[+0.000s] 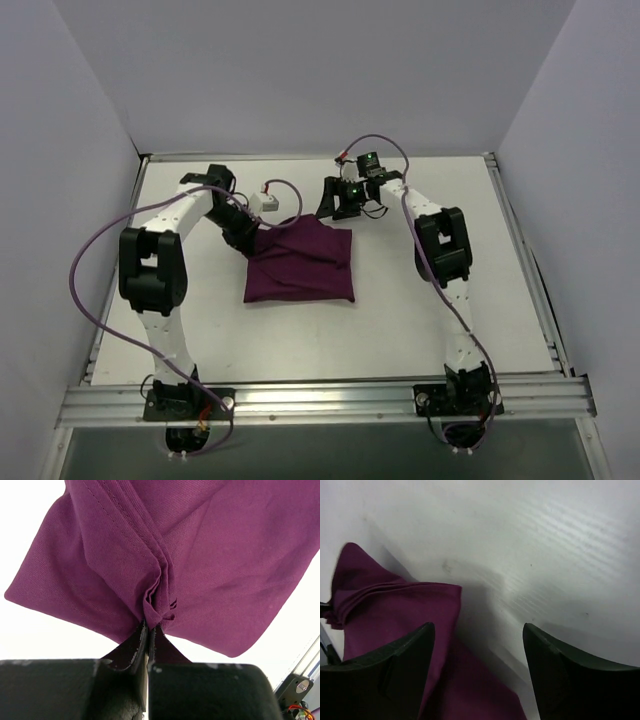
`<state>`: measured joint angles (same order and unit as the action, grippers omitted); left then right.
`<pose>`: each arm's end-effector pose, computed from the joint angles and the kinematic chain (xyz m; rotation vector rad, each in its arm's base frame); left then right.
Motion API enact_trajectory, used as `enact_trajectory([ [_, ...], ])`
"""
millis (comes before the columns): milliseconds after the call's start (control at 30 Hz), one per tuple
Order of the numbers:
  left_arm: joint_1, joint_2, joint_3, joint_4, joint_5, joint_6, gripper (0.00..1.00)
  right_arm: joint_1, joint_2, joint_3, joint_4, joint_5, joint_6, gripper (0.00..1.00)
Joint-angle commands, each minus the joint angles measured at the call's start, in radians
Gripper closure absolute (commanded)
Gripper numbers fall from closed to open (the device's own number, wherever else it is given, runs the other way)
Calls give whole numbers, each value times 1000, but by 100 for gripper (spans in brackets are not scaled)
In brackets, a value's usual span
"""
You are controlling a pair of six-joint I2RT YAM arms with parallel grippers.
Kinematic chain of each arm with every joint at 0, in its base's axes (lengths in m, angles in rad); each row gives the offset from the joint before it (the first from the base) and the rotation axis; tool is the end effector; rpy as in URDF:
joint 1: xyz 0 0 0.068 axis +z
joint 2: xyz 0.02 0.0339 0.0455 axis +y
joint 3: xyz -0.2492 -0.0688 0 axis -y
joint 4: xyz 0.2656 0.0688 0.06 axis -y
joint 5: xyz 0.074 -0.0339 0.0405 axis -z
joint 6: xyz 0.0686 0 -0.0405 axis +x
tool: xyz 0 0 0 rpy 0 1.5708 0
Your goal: Prepare the surgical pack
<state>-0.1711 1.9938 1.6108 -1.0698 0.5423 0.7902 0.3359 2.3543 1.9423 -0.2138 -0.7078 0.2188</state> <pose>0.3947 -0.1041 0.1653 1.3285 2.4489 -0.6875 0.5192 0.2285 0.1648 -0.5407 2.1608 1.0841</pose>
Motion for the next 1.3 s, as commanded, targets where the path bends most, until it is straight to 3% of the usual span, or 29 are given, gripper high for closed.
enact_trajectory([
  [0, 4, -35, -3, 45, -21, 9, 98, 28, 42, 15, 6, -131, 95, 35],
  [233, 5, -29, -3, 57, -15, -16, 98, 57, 77, -49, 258, -249, 297, 49],
  [367, 10, -23, 8, 64, -15, -23, 98, 52, 95, -69, 258, -242, 295, 70],
  [567, 19, -18, 35, 47, -19, -25, 98, 43, 94, 53, 315, -277, 358, 100],
  [633, 19, -18, 35, 50, -19, -28, 98, 32, 86, 55, 365, -285, 419, 100],
  [700, 21, -21, 37, 51, -19, -28, 98, 14, 82, 46, 367, -288, 442, 71],
  [800, 21, -21, 35, 53, -21, -31, 98, -11, 57, 15, 225, -221, 361, 52],
  [1033, 24, -10, 37, 53, -25, -29, 98, -17, 43, -42, 136, -203, 326, 42],
  [1133, 24, -7, 46, 53, -24, -32, 98, 11, 91, -13, 70, -242, 295, 41],
  [1267, 24, -6, 47, 54, -22, -34, 98, 40, 111, -8, 109, -280, 318, 43],
])
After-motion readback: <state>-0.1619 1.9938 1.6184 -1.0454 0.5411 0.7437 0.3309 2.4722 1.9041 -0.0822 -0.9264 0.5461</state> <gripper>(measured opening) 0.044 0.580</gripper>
